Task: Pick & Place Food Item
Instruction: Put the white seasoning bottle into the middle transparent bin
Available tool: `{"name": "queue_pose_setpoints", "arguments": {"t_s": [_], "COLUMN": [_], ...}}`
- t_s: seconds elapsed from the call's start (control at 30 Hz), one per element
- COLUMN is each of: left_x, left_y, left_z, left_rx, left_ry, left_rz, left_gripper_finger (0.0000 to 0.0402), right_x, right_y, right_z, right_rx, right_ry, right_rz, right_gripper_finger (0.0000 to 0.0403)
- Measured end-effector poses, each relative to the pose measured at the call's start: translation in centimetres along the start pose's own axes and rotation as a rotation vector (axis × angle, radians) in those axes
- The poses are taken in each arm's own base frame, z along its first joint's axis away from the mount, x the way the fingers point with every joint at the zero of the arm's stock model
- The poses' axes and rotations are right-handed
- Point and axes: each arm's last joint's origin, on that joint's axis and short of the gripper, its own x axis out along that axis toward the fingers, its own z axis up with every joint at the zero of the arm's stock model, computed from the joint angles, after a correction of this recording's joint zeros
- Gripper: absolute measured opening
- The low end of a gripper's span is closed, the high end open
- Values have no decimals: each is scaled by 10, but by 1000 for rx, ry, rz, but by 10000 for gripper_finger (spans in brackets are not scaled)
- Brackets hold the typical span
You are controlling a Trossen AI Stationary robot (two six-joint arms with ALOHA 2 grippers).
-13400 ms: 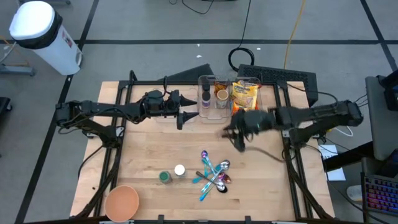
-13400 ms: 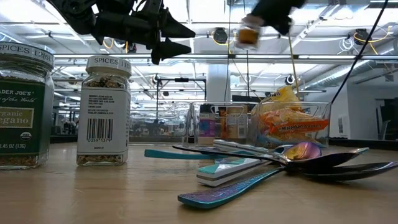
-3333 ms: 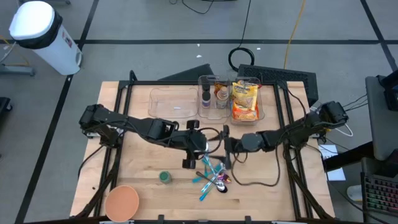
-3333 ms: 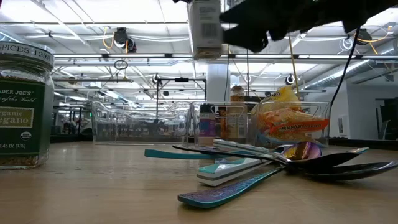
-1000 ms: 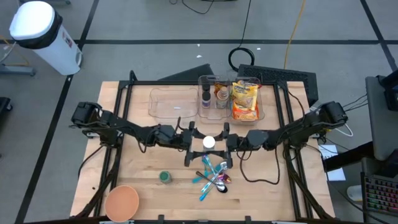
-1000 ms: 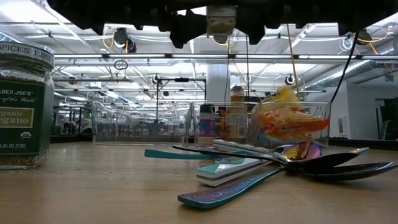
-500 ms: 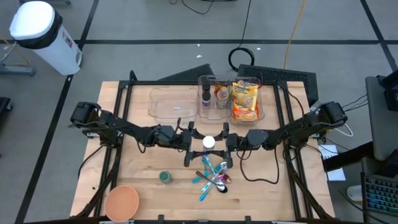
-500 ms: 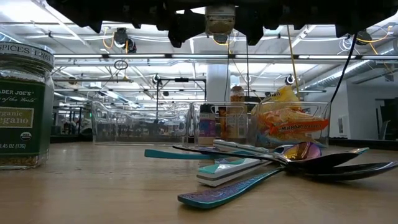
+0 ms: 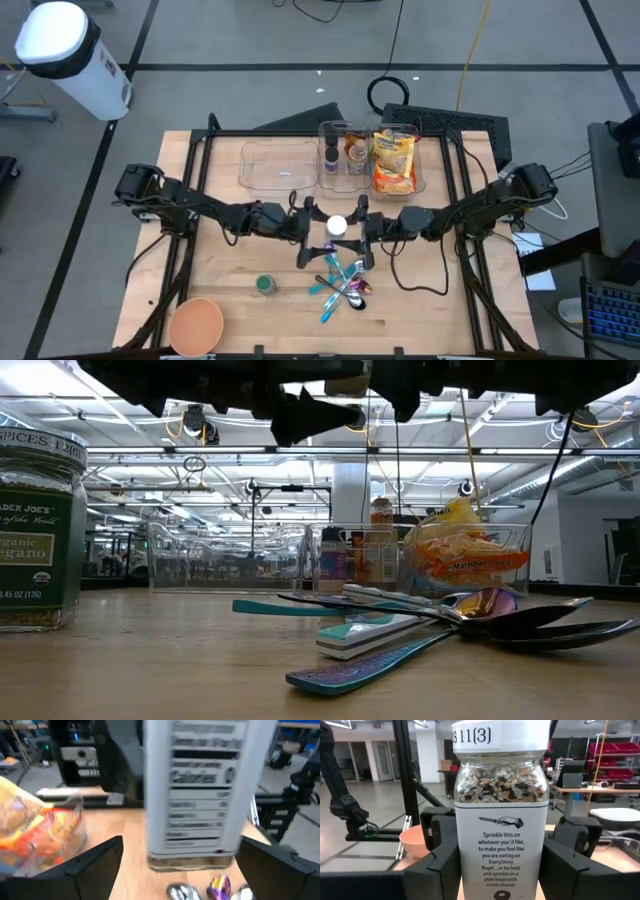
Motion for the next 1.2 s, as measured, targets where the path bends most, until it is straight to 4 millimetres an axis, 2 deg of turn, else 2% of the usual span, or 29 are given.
{"name": "queue_pose_setpoints", "arguments": {"t_s": [0.2,0.5,0.63,0.77,0.8,1.03,1.2], "left_x": [0,-1,-1,-1,-1,-1,-1], "left_y": [0,3,3,3,3,1,2], "left_z": [8,9,9,8,8,10,9], "left_rx": [-4,-12,-4,16,19,46,58], "left_ry": [-84,-91,-91,-89,-89,-108,-104], "left_rz": [2,13,10,12,14,-8,-29], "left_gripper_finger": [371,322,281,209,202,202,202], "right_x": [0,0,0,-1,-1,-1,-6], "right_y": [0,0,0,0,0,1,1], "right_z": [-1,1,2,1,1,-1,1], "right_rx": [-1,7,15,14,13,6,-9], "right_ry": [7,-8,-19,-15,-12,6,99], "right_rz": [-7,11,22,15,15,42,54], "right_gripper_finger": [192,191,191,194,197,222,232]}}
